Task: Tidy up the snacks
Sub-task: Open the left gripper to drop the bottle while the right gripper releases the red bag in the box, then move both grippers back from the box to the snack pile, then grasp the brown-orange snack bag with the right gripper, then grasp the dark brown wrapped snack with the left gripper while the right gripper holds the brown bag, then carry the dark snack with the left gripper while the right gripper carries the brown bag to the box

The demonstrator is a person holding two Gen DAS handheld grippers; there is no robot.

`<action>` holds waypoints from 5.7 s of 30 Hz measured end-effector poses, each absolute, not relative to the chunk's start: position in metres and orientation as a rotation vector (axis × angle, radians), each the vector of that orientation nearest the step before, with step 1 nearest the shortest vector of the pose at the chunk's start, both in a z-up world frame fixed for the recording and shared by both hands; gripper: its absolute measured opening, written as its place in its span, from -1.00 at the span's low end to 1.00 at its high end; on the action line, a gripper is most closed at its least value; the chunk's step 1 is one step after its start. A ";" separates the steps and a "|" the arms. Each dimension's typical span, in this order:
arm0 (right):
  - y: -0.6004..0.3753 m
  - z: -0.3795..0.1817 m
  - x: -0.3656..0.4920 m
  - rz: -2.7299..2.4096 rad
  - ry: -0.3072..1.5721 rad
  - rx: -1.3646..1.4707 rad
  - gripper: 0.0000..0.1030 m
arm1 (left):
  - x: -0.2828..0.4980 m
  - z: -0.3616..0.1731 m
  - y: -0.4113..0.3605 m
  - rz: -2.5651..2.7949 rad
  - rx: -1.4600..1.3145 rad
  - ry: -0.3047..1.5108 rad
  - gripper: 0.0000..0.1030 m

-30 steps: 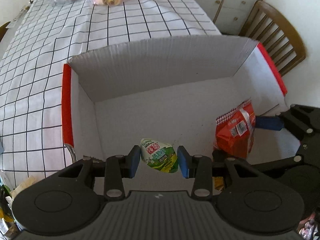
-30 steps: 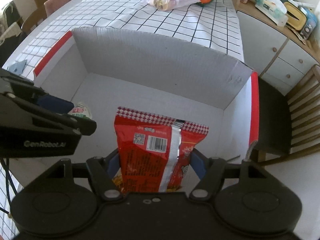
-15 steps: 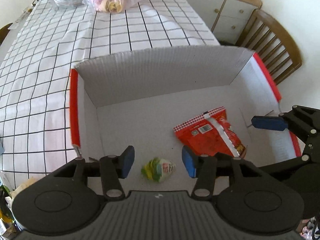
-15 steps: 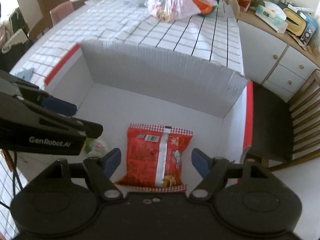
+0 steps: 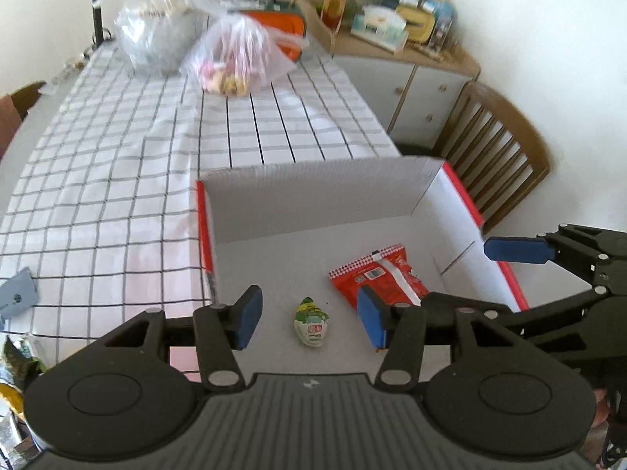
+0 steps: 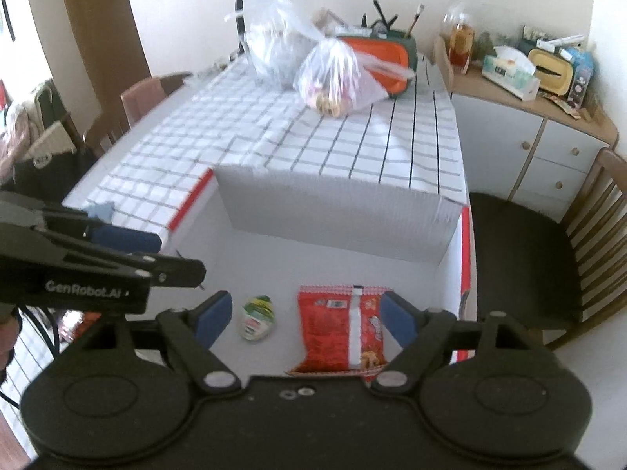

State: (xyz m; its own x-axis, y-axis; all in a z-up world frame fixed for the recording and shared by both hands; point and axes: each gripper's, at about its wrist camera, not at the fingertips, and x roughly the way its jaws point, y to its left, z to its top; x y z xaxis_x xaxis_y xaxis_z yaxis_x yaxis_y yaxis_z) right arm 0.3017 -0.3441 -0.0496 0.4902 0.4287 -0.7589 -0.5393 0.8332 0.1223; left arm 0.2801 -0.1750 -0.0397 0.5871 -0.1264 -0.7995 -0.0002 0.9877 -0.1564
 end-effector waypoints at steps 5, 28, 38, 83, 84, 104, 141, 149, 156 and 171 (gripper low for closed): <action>-0.337 -0.029 0.280 0.605 0.823 -0.102 0.67 | 0.253 -0.021 -0.160 -0.072 -0.149 0.870 0.02; -0.257 -0.019 0.195 0.683 0.759 0.003 1.00 | 0.134 -0.008 -0.044 0.040 -0.201 0.712 0.51; -0.205 -0.061 0.172 0.647 0.884 0.007 1.00 | 0.103 -0.047 0.007 0.120 -0.211 0.743 0.59; -0.100 -0.165 0.199 0.552 1.157 -0.084 -0.08 | 0.098 -0.134 0.050 0.110 -0.153 0.895 0.59; -0.102 -0.165 0.199 0.554 1.157 -0.082 -0.08 | 0.100 -0.138 0.051 0.114 -0.158 0.906 0.59; -0.123 -0.155 0.187 0.561 1.138 -0.055 -0.22 | 0.108 -0.154 0.045 0.148 -0.131 0.950 -0.31; -0.262 -0.032 0.201 0.494 0.891 -0.014 -0.22 | 0.144 -0.013 -0.075 -0.058 -0.104 0.726 -0.44; -0.304 -0.038 0.238 0.437 0.890 -0.034 -0.22 | 0.185 -0.014 -0.124 -0.121 -0.067 0.747 -0.44; -0.334 -0.052 0.271 0.411 0.910 -0.059 -0.22 | 0.224 -0.023 -0.156 -0.138 -0.083 0.797 -0.44; -0.340 -0.107 0.336 0.456 1.036 -0.143 -0.22 | 0.311 -0.070 -0.193 -0.092 -0.068 0.969 -0.44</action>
State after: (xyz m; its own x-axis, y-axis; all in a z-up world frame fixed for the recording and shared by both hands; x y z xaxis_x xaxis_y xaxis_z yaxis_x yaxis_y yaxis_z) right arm 0.3363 -0.3401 -0.1073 0.4262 0.2968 -0.8546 -0.4294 0.8978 0.0977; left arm 0.3110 -0.1927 -0.0702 0.5624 -0.1088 -0.8196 0.0477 0.9939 -0.0992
